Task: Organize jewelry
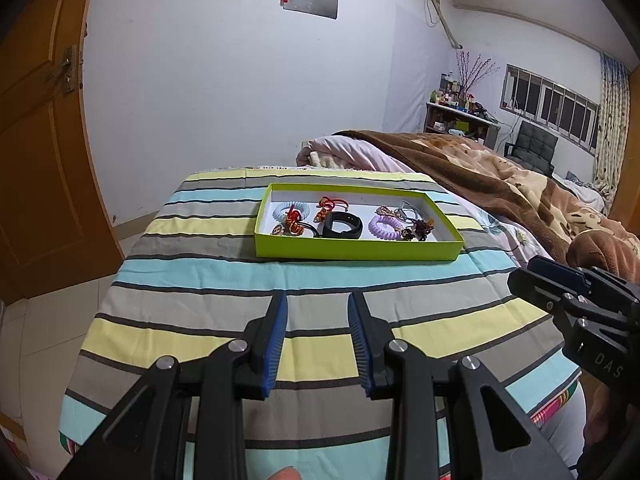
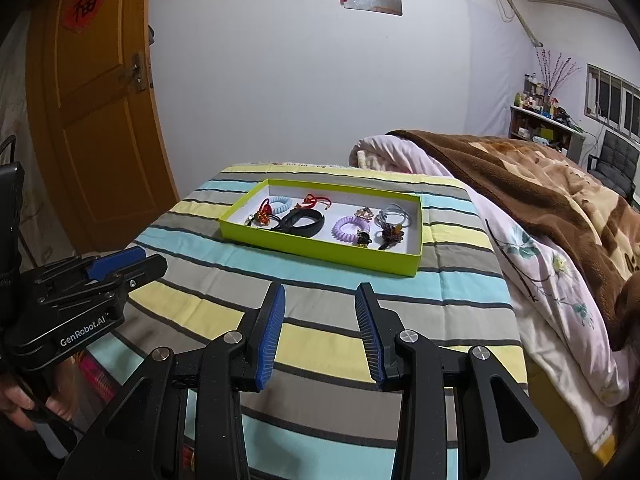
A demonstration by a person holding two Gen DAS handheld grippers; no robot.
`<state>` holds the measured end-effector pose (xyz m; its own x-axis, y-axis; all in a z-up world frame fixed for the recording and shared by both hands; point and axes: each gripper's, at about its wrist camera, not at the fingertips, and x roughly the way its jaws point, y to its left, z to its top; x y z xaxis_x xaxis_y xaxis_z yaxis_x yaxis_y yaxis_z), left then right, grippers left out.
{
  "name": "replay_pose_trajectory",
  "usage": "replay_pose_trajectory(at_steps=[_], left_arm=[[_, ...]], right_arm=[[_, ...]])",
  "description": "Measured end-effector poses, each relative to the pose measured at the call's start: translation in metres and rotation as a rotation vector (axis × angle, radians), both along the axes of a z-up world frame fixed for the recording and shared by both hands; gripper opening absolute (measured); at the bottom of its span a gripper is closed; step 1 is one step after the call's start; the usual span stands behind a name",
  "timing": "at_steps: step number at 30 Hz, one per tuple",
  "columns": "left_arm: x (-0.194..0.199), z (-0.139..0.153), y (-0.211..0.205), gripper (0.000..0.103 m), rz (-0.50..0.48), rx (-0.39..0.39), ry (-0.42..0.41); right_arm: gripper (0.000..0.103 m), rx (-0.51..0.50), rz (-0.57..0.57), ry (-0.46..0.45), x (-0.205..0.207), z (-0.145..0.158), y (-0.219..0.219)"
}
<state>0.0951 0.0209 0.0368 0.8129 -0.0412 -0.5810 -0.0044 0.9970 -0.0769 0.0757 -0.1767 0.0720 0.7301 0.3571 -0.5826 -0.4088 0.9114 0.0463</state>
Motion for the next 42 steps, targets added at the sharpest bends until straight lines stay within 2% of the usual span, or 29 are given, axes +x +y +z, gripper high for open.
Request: replay_pose_trajectory(at_steps=[42], left_arm=[[-0.0020,-0.0041,-0.0072,0.033,-0.005,0.015,0.014]], right_arm=[[0.038,-0.003,-0.008,0.012,0.0003,-0.0028,-0.0040]])
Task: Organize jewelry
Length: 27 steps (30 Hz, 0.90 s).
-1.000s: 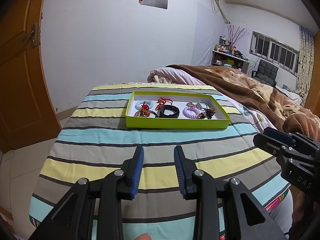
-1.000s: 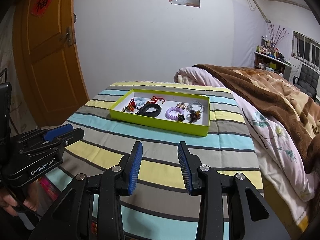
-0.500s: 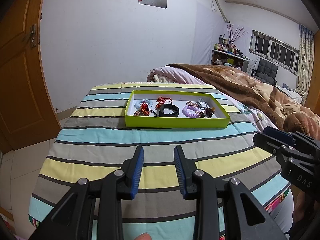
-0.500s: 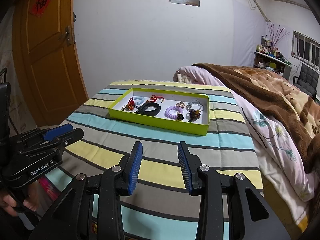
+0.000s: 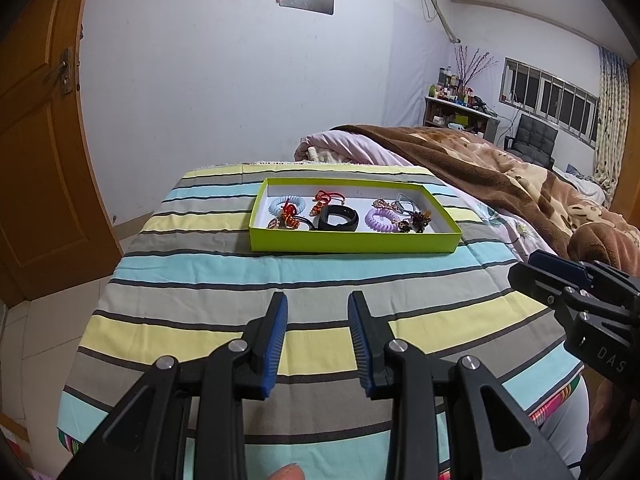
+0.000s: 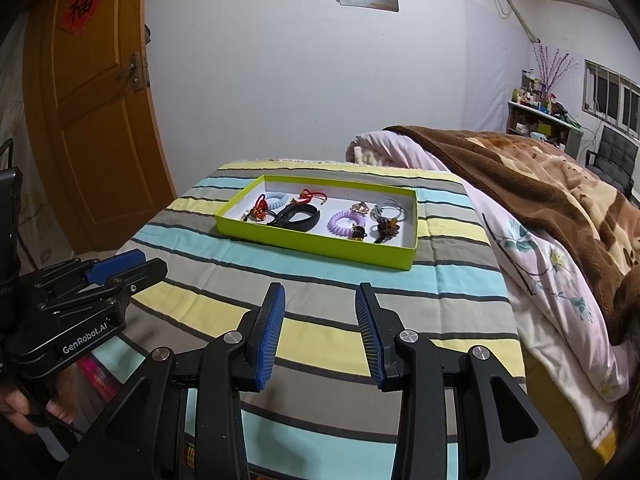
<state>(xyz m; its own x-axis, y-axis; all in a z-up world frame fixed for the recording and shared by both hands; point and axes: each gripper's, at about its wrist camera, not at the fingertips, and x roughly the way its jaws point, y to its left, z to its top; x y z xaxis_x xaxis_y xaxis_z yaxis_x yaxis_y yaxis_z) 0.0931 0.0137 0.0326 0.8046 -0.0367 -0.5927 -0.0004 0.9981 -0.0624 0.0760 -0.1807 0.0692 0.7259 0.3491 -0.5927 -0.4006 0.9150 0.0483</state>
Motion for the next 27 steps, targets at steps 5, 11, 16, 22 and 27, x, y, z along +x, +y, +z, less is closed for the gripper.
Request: replay_pose_trajectory(at_steps=[5,11,16,22,27], left_arm=[[-0.0003,0.0000,0.0006,0.033,-0.001,-0.005,0.000],[-0.0012,0.0006,-0.0001,0.033,0.006,-0.003,-0.003],[-0.0009,0.0013,-0.0007,0.033,0.011,0.003,-0.002],[0.0003,0.0010,-0.0016,0.033,0.001,0.000,0.003],[0.0006,0.0001,-0.0038,0.033,0.001,0.011,0.001]], right_arm=[[0.038,0.000,-0.001,0.000,0.0000,0.0001,0.0003],[0.038,-0.002,0.001,-0.002,0.0000,-0.0002,0.0001],[0.038,-0.001,0.001,-0.002,0.0000,0.0000,0.0002],[0.038,-0.003,0.001,-0.001,0.0000,-0.0001,-0.0001],[0.038,-0.001,0.002,0.002,0.0003,0.0001,-0.0003]])
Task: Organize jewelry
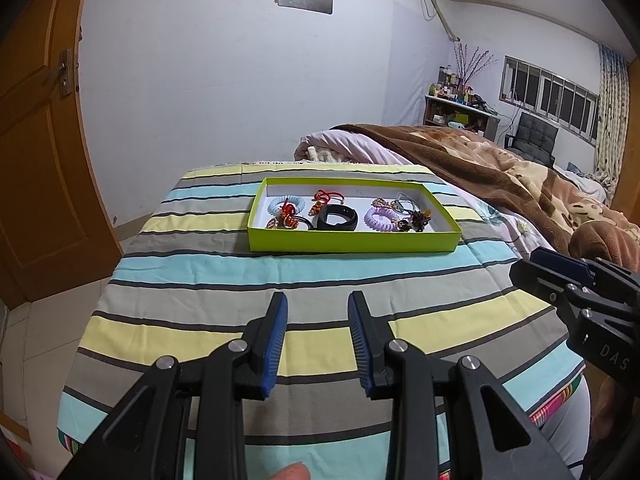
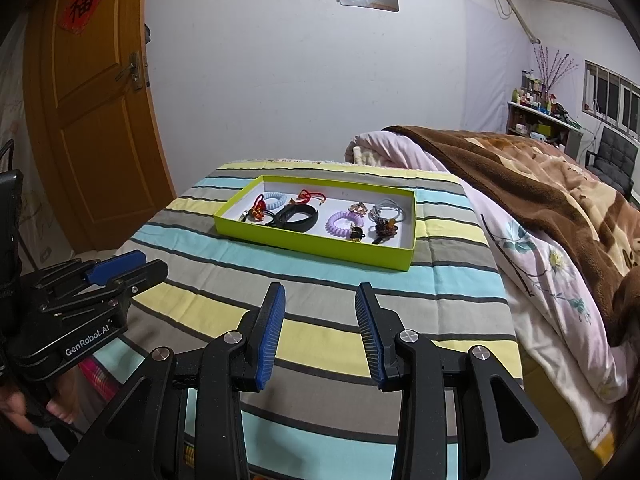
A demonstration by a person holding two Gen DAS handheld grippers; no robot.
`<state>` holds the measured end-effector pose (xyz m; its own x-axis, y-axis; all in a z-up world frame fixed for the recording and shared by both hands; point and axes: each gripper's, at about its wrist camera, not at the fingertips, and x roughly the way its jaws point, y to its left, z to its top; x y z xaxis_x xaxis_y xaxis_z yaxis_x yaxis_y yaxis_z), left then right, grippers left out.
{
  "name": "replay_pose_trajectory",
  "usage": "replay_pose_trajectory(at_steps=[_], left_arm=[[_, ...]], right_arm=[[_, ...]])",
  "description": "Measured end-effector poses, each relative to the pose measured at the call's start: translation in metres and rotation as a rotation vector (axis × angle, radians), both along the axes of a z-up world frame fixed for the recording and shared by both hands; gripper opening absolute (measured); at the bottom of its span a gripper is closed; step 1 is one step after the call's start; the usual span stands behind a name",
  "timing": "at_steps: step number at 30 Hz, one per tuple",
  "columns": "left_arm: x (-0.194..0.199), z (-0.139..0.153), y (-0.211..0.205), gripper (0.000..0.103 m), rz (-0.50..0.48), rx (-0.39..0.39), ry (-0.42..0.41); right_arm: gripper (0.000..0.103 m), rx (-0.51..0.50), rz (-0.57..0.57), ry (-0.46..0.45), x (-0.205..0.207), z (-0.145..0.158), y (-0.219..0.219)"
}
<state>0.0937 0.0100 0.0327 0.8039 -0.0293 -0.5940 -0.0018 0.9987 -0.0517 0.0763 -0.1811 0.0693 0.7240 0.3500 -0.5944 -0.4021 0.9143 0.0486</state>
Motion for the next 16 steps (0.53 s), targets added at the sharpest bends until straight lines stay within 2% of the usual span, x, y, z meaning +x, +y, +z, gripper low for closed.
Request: replay_pose_trajectory(at_steps=[16], left_arm=[[0.0030,-0.0050,0.0037,0.033,0.026,-0.018,0.016]], right_arm=[[0.038,0.002,0.001,0.003,-0.0008,0.0014,-0.0026]])
